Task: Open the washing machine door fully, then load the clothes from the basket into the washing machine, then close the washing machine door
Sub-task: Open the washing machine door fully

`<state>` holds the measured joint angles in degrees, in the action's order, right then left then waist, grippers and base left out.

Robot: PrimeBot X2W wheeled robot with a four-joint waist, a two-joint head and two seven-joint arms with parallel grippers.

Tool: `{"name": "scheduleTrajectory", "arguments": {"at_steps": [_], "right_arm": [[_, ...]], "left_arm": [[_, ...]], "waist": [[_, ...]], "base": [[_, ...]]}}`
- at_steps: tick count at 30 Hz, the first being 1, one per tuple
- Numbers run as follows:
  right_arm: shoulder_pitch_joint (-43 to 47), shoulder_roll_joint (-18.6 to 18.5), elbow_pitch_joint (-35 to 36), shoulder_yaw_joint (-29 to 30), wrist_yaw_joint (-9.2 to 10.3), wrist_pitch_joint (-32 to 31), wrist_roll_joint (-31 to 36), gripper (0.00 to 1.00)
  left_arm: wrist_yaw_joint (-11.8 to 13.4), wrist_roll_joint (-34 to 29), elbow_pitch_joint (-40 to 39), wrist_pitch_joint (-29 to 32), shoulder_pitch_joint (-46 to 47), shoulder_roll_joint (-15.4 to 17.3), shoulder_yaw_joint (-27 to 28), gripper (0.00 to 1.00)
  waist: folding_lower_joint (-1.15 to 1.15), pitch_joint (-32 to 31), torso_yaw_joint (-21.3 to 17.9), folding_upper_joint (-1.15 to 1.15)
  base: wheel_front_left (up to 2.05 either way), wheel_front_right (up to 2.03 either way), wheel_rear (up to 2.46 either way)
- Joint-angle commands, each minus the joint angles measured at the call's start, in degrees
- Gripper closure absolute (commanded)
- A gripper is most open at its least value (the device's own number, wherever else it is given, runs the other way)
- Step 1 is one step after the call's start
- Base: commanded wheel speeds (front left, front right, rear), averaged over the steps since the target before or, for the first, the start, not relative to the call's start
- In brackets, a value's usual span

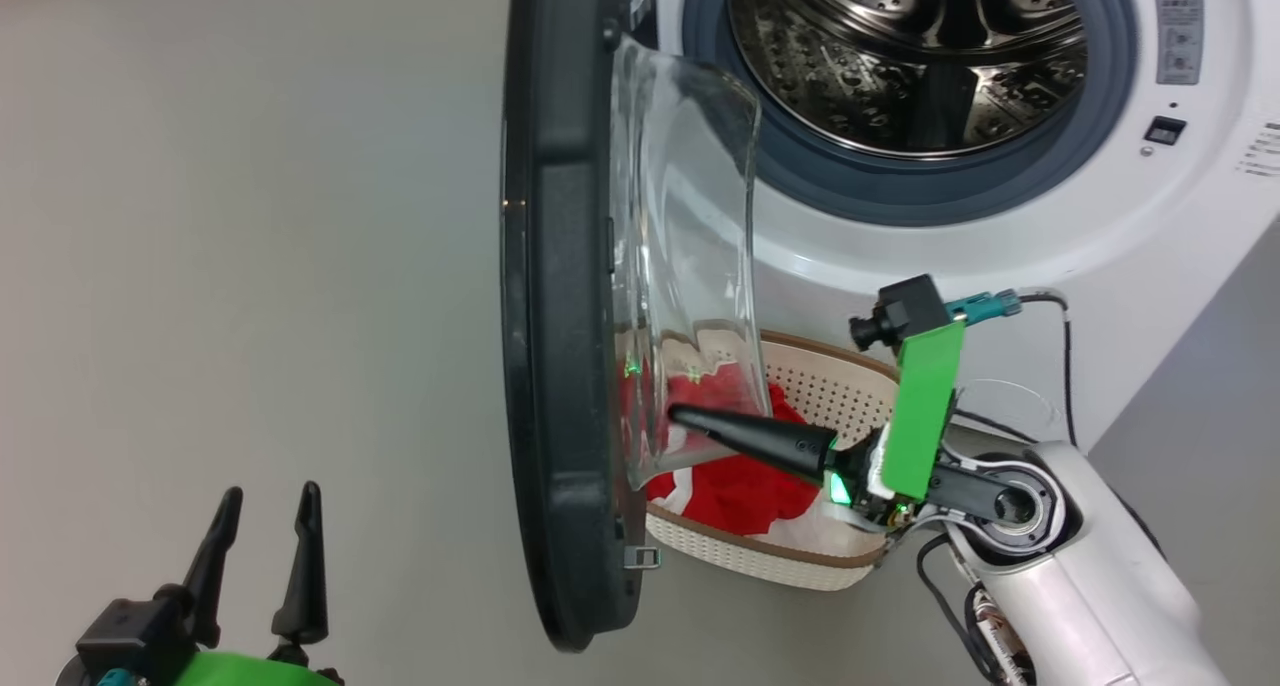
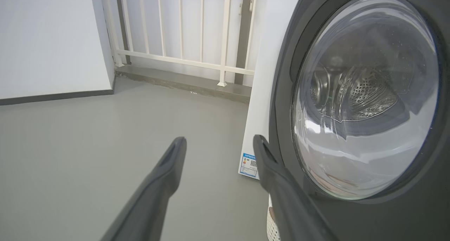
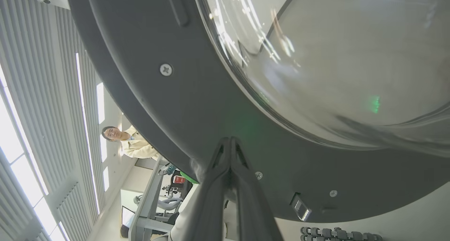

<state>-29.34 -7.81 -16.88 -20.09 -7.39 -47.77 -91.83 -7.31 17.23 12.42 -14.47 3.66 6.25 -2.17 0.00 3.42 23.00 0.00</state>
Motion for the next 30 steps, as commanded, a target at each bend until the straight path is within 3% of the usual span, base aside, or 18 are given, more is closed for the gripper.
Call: {"name": "scheduleTrajectory", "arguments": {"at_steps": [1, 2, 3, 6, 7, 8, 22, 30], "right_arm": [[-0.1, -0.03, 2.57, 0.4, -0.1, 0.69, 0.66, 0.81], [-0.1, -0.03, 2.57, 0.4, -0.1, 0.69, 0.66, 0.81], [0.12, -0.26, 2.97, 0.72, -0.1, 0.86, 0.68, 0.66], [0.87, -0.87, 4.13, 1.53, -0.1, 1.43, 0.9, 0.44], [1.14, -1.05, 4.56, 1.75, -0.1, 1.68, 1.05, 0.1], [1.41, -1.22, 4.97, 2.0, -0.1, 1.94, 1.16, 0.0], [6.3, -4.05, 12.25, 3.79, -0.1, 9.08, 5.95, 0.0], [10.62, -8.5, 18.99, 3.04, -0.1, 20.63, 13.6, 0.0]], "left_arm": [[-0.18, -0.34, -1.46, -0.53, 0.24, 1.29, 1.88, 0.0], [-0.18, -0.34, -1.46, -0.53, 0.24, 1.29, 1.88, 0.0], [-0.18, -0.37, -1.47, -0.53, 0.15, 1.35, 1.87, 0.0], [-0.18, -0.38, -1.51, -0.53, -0.06, 1.55, 1.87, 0.0], [-0.18, -0.4, -1.52, -0.53, -0.12, 1.62, 1.86, 0.0], [-0.18, -0.42, -1.55, -0.53, -0.17, 1.67, 1.83, 0.0], [-0.18, -0.28, -1.88, -0.53, -0.72, 1.68, 2.22, 0.0], [-0.18, -0.35, -2.54, -0.53, -1.31, 1.62, 2.39, 0.0]], "waist": [[0.0, -0.56, -1.39, 0.0], [0.0, -0.56, -1.39, 0.0], [0.0, -0.68, -1.77, 0.0], [0.0, -1.08, -2.88, 0.0], [0.0, -1.21, -3.23, 0.0], [0.0, -1.33, -3.57, 0.0], [0.0, -2.49, -7.95, 0.0], [0.0, -3.12, -10.84, 0.0]], "base": [[0.0, 0.0, 0.0], [0.0, 0.0, 0.0], [0.0, 0.0, 0.0], [0.0, 0.0, 0.0], [0.0, 0.0, 0.0], [0.0, 0.0, 0.0], [0.0, 0.0, 0.0], [0.0, 0.0, 0.0]]}}
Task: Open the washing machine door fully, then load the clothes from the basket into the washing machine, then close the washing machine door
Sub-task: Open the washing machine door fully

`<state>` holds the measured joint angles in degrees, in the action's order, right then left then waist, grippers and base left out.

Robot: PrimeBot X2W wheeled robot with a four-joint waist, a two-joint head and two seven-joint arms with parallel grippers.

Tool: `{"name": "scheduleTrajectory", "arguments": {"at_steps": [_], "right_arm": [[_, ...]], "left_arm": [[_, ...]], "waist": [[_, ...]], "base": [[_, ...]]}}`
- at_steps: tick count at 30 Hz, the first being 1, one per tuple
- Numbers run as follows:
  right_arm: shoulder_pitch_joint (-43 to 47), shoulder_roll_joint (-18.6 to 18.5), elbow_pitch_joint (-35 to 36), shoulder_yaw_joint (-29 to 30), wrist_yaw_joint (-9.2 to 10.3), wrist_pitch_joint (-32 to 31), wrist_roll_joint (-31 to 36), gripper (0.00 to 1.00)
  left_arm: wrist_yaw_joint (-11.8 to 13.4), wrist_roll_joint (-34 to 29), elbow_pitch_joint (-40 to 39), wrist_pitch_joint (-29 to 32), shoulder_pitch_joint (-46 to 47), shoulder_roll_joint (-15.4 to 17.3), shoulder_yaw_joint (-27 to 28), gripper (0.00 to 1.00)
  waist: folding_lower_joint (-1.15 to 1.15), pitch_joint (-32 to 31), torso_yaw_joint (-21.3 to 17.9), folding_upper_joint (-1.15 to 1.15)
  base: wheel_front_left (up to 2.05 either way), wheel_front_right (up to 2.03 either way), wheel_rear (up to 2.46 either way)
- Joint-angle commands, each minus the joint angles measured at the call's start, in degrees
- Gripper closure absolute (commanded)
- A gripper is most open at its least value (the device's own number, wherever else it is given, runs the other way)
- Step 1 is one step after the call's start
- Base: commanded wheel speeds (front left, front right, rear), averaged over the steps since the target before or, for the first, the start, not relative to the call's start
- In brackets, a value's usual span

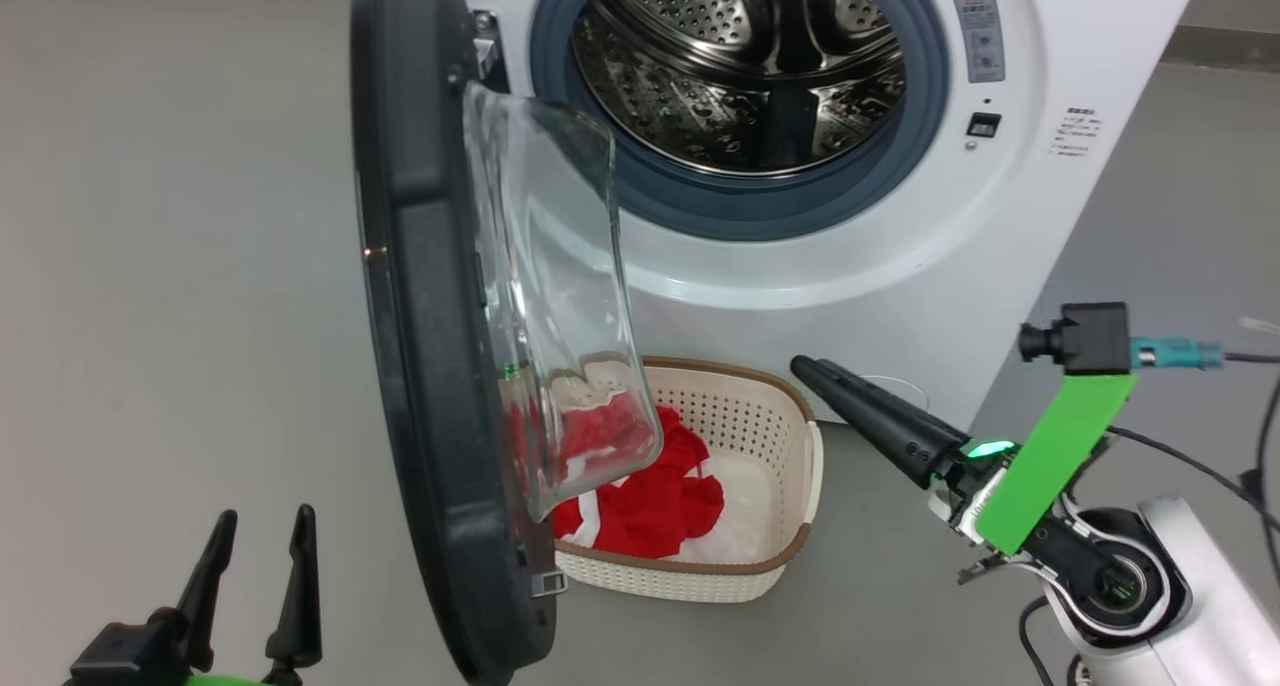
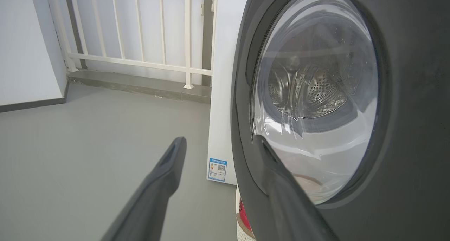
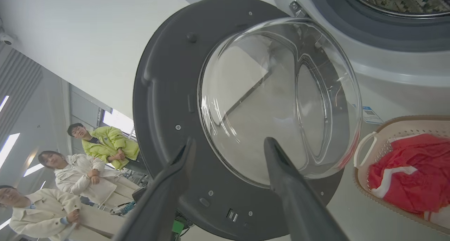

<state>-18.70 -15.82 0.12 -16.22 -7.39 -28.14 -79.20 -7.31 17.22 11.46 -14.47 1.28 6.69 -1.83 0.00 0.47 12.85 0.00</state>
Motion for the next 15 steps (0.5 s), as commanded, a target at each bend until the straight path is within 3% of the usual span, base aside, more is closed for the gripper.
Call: {"name": "scheduleTrajectory", "arguments": {"at_steps": [1, 6, 14, 15], "right_arm": [[0.47, -1.21, 2.45, -1.26, -0.1, 2.73, 2.23, 0.0], [2.2, -4.69, 3.59, -4.25, -0.1, 12.44, 8.44, 0.0], [1.28, -10.65, -1.78, -10.8, -0.1, 33.25, 27.29, 0.0], [1.28, -10.65, -1.78, -10.8, -0.1, 33.25, 27.29, 0.0]], "left_arm": [[-0.18, -0.31, -1.62, -0.53, 1.05, 1.16, 2.06, 0.0], [-0.18, -0.41, -2.14, -0.53, 0.77, 0.9, 2.17, 0.0], [-0.18, -0.33, -2.49, -0.53, 1.12, 0.67, 2.49, 0.0], [-0.18, -0.33, -2.49, -0.53, 1.12, 0.67, 2.49, 0.0]], "waist": [[0.0, -0.24, -1.01, 0.0], [0.0, -0.04, -2.37, 0.0], [0.0, 0.96, -2.93, 0.0], [0.0, 0.96, -2.93, 0.0]], "base": [[0.0, 0.0, 0.0], [0.0, 0.0, 0.0], [0.0, 0.0, 0.0], [0.0, 0.0, 0.0]]}}
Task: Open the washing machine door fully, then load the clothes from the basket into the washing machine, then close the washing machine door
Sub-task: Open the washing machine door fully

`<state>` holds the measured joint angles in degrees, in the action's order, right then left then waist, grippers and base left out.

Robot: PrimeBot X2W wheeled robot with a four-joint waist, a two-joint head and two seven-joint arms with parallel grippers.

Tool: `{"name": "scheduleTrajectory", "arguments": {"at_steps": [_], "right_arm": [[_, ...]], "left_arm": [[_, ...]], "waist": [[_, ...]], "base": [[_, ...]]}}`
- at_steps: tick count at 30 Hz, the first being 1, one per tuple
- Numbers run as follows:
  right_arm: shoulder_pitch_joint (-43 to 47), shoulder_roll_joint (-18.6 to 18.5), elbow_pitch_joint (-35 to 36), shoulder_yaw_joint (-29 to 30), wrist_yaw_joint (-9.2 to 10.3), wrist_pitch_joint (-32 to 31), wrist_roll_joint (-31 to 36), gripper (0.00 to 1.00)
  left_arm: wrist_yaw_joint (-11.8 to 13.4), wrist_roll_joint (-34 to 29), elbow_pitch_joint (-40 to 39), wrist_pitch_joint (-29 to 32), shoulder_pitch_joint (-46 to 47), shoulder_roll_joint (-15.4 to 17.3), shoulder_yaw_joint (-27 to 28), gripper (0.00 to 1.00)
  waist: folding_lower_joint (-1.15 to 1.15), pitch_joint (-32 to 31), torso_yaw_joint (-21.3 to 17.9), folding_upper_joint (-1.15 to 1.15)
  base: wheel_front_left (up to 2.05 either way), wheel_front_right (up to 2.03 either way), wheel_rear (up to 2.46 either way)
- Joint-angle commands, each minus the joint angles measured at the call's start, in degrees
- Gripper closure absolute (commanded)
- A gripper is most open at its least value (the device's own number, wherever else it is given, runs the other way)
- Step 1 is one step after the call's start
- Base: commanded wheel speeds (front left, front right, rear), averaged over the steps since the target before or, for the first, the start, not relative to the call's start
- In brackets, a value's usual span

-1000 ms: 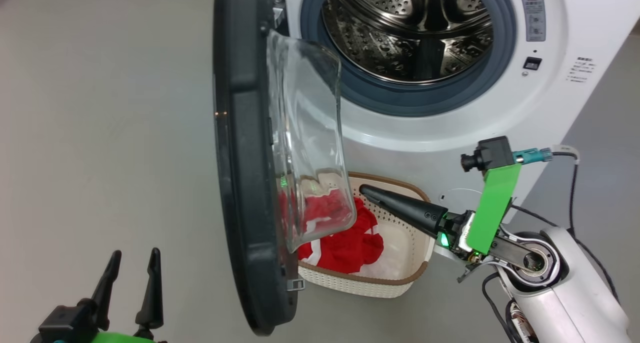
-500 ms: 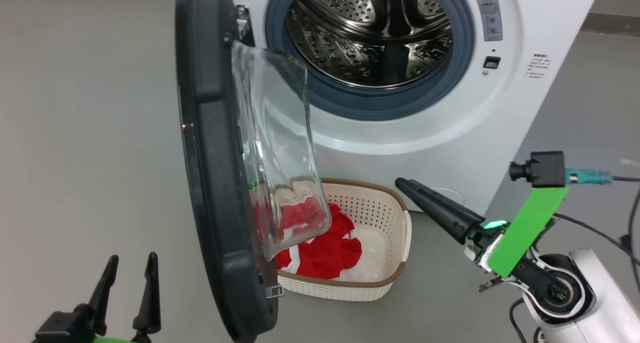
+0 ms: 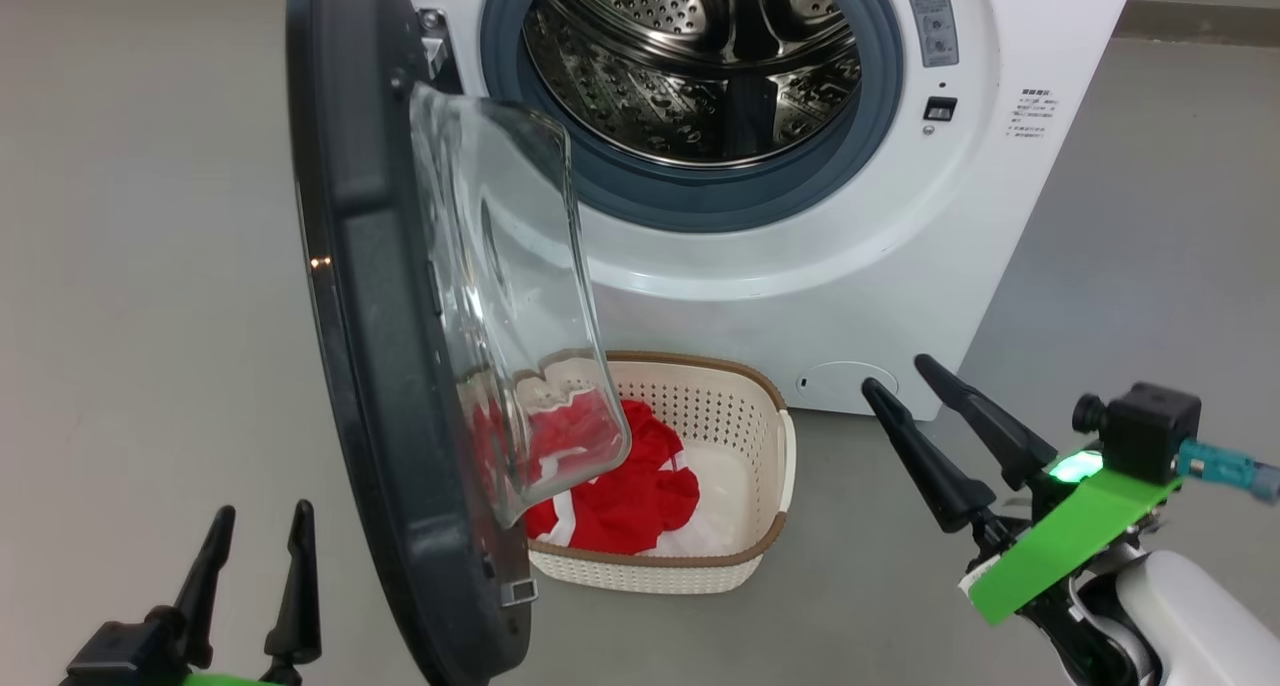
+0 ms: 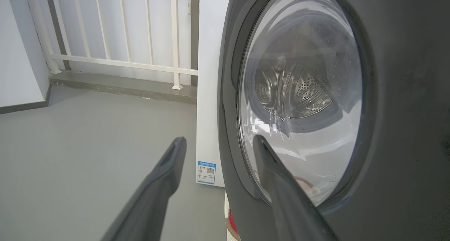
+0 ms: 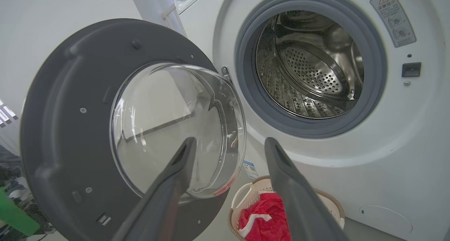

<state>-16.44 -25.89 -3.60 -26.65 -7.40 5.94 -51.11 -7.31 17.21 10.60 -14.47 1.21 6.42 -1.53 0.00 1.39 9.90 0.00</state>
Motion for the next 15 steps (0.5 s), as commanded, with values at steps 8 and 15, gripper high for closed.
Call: {"name": "scheduleTrajectory", "arguments": {"at_steps": [8, 15], "right_arm": [[-0.95, 1.06, -8.33, -0.01, -0.09, 8.82, 12.59, 0.0], [1.72, 4.97, -7.6, 5.73, -0.09, 9.04, 19.38, 0.0]], "left_arm": [[-0.18, -0.2, -1.41, -0.53, 1.75, 0.81, 2.0, 0.0], [-0.18, -0.15, -1.42, -0.53, 1.5, 0.9, 2.06, 0.0]], "waist": [[0.0, 0.21, 0.94, 0.0], [0.0, 0.04, 1.37, 0.0]], "base": [[0.0, 0.0, 0.0], [0.0, 0.0, 0.0]]}}
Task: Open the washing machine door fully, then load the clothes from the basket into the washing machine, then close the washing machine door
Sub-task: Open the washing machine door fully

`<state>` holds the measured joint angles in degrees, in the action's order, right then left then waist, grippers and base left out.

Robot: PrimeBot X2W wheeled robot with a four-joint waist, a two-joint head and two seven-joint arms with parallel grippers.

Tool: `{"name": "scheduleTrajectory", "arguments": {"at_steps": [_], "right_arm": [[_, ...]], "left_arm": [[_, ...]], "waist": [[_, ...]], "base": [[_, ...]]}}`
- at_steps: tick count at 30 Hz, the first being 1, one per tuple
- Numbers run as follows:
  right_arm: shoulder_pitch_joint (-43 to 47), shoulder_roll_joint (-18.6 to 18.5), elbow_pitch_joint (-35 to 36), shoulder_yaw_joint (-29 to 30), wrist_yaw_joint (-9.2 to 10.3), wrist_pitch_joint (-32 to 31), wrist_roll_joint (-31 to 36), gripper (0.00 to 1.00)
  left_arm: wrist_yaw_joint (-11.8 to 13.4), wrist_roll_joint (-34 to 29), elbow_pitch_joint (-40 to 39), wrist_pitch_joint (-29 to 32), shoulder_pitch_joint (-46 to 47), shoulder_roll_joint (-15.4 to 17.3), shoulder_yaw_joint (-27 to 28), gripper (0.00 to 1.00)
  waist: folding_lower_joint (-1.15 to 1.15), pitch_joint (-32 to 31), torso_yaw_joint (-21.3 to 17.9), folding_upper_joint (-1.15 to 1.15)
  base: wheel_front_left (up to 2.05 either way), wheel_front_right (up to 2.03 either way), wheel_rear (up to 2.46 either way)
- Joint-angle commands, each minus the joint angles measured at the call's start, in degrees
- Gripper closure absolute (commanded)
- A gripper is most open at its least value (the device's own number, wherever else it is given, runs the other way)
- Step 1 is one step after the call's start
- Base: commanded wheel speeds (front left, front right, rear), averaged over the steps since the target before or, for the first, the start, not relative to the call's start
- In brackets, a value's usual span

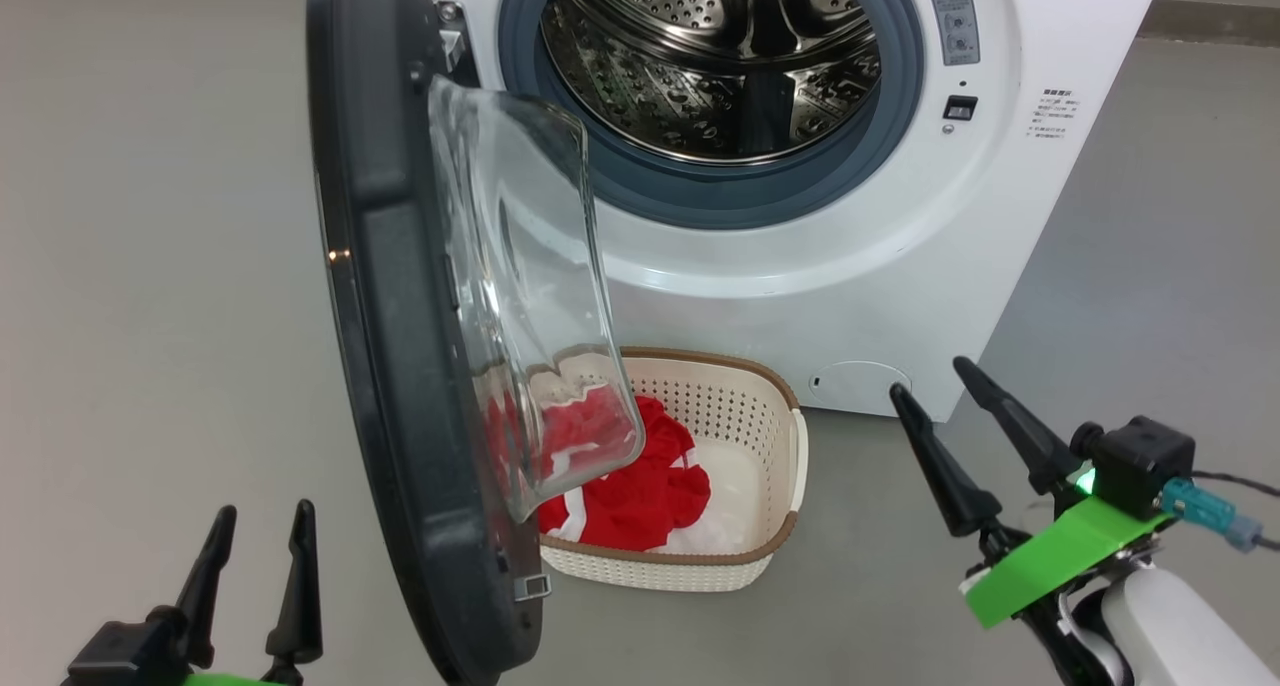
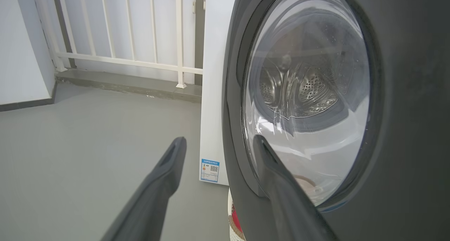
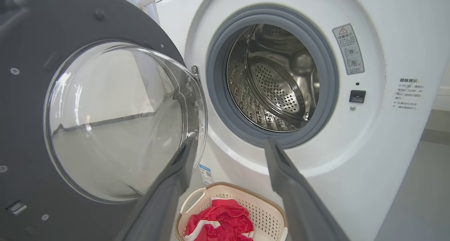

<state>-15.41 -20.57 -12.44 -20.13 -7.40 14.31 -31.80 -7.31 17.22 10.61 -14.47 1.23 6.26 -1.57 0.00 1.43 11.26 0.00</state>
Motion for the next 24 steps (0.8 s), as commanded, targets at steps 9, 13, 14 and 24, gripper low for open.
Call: {"name": "scheduleTrajectory", "arguments": {"at_steps": [9, 13, 14, 24], "right_arm": [[3.32, 1.61, 1.02, 0.82, -0.09, 0.68, 3.78, 0.0], [3.42, 2.23, 0.31, 1.67, -0.09, 0.68, 5.25, 0.0], [3.38, 2.35, 0.14, 2.0, -0.09, 0.68, 5.65, 0.0], [3.2, 2.68, 0.07, 2.63, -0.09, 0.68, 7.02, 0.0]], "left_arm": [[-0.18, -0.06, -1.24, -0.53, 1.84, 1.08, 2.08, 0.0], [-0.18, -0.1, -1.27, -0.53, 1.91, 0.97, 2.19, 0.0], [-0.18, -0.12, -1.31, -0.53, 1.92, 0.95, 2.23, 0.0], [-0.18, -0.26, -1.42, -0.53, 1.97, 0.74, 2.47, 0.0]], "waist": [[0.0, 0.27, 0.53, 0.0], [0.0, 0.46, 0.62, 0.0], [0.0, 0.55, 0.64, 0.0], [0.0, 1.0, 0.84, 0.0]], "base": [[0.0, 0.0, 0.0], [0.0, 0.0, 0.0], [0.0, 0.0, 0.0], [0.0, 0.0, 0.0]]}}
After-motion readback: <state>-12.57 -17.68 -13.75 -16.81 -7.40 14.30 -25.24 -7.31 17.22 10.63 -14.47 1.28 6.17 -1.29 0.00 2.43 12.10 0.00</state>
